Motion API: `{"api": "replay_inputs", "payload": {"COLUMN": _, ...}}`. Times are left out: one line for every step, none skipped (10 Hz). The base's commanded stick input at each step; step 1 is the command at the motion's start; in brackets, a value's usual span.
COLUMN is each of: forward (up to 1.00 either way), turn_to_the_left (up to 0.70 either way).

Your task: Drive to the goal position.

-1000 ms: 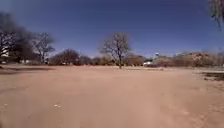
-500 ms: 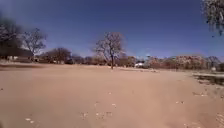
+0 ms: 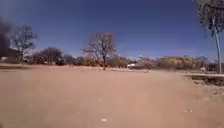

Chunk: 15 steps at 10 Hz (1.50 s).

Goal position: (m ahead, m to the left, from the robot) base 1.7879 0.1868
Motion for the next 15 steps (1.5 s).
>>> {"api": "replay_inputs", "payload": {"forward": 1.0, "turn_to_the_left": 0.0}}
{"api": "replay_inputs", "payload": {"forward": 1.0, "turn_to_the_left": 0.21}}
{"api": "replay_inputs", "payload": {"forward": 1.0, "turn_to_the_left": 0.27}}
{"api": "replay_inputs", "payload": {"forward": 1.0, "turn_to_the_left": 0.14}}
{"api": "replay_inputs", "payload": {"forward": 1.0, "turn_to_the_left": 0.0}}
{"api": "replay_inputs", "payload": {"forward": 1.0, "turn_to_the_left": 0.0}}
{"api": "replay_inputs", "payload": {"forward": 1.0, "turn_to_the_left": 0.0}}
{"api": "replay_inputs", "payload": {"forward": 1.0, "turn_to_the_left": 0.0}}
{"api": "replay_inputs", "payload": {"forward": 1.0, "turn_to_the_left": -0.1}}
{"api": "replay_inputs", "payload": {"forward": 1.0, "turn_to_the_left": -0.24}}
{"api": "replay_inputs", "payload": {"forward": 1.0, "turn_to_the_left": -0.27}}
{"api": "replay_inputs", "payload": {"forward": 1.0, "turn_to_the_left": -0.27}}
{"api": "replay_inputs", "payload": {"forward": 1.0, "turn_to_the_left": -0.27}}
{"api": "replay_inputs", "payload": {"forward": 1.0, "turn_to_the_left": -0.27}}
{"api": "replay_inputs", "payload": {"forward": 1.0, "turn_to_the_left": -0.27}}
